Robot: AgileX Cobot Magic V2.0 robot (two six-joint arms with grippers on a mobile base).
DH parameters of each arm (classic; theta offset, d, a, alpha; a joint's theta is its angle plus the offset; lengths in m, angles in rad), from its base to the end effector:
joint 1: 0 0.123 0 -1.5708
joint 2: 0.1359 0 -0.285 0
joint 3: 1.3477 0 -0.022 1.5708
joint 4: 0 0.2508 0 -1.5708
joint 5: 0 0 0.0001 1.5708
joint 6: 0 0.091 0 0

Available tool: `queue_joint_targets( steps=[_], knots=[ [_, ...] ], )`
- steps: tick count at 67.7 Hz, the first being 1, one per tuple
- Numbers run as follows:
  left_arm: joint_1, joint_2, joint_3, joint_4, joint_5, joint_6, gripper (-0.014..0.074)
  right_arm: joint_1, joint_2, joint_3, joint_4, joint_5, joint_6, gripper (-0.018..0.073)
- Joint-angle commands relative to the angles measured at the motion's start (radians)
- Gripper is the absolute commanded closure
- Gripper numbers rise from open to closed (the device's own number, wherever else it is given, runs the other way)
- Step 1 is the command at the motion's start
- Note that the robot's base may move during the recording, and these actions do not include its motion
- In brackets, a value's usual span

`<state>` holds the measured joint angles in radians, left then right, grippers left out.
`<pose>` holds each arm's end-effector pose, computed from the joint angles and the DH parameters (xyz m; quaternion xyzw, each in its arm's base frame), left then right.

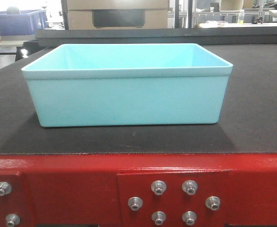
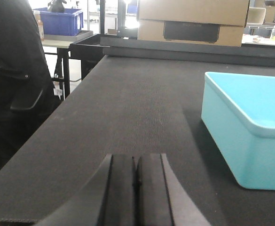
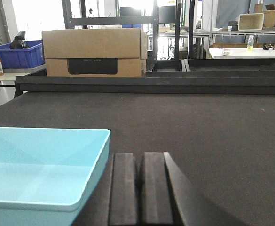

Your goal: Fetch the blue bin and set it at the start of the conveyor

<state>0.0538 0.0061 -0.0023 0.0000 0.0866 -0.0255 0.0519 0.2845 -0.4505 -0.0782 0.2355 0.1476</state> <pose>0.0569 0.0031 0.2058 -0.0281 0.7077 0.0100 0.7059 0.0681 0.0019 0.3250 0.0134 0.7004 0.0376 0.7126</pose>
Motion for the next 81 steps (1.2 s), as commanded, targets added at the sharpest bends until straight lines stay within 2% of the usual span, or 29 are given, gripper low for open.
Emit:
queue_joint_targets(
  steps=[1, 51, 55, 63, 72, 81],
  knots=[
    [0.004, -0.006, 0.002, -0.006, -0.038, 0.008, 0.0707, 0.002, -0.004, 0.003, -0.009, -0.026, -0.006, 0.0721],
    [0.004, -0.006, 0.002, -0.006, -0.052, 0.008, 0.0707, -0.006, -0.01, 0.005, -0.027, -0.013, -0.01, 0.0721],
    [0.004, -0.006, 0.002, -0.006, -0.052, 0.008, 0.0707, -0.026, -0.018, 0.011, 0.025, 0.007, -0.042, 0.0721],
    [0.004, -0.006, 0.002, -0.006, -0.052, 0.008, 0.0707, -0.107, -0.049, 0.081, 0.161, -0.029, -0.196, 0.0721],
    [0.004, -0.006, 0.002, -0.006, -0.052, 0.008, 0.0707, -0.194, -0.13, 0.234, 0.194, -0.118, -0.195, 0.0721],
    [0.004, -0.006, 0.002, -0.006, -0.052, 0.008, 0.0707, -0.227, -0.231, 0.395, 0.194, -0.195, -0.195, 0.0721]
  ],
)
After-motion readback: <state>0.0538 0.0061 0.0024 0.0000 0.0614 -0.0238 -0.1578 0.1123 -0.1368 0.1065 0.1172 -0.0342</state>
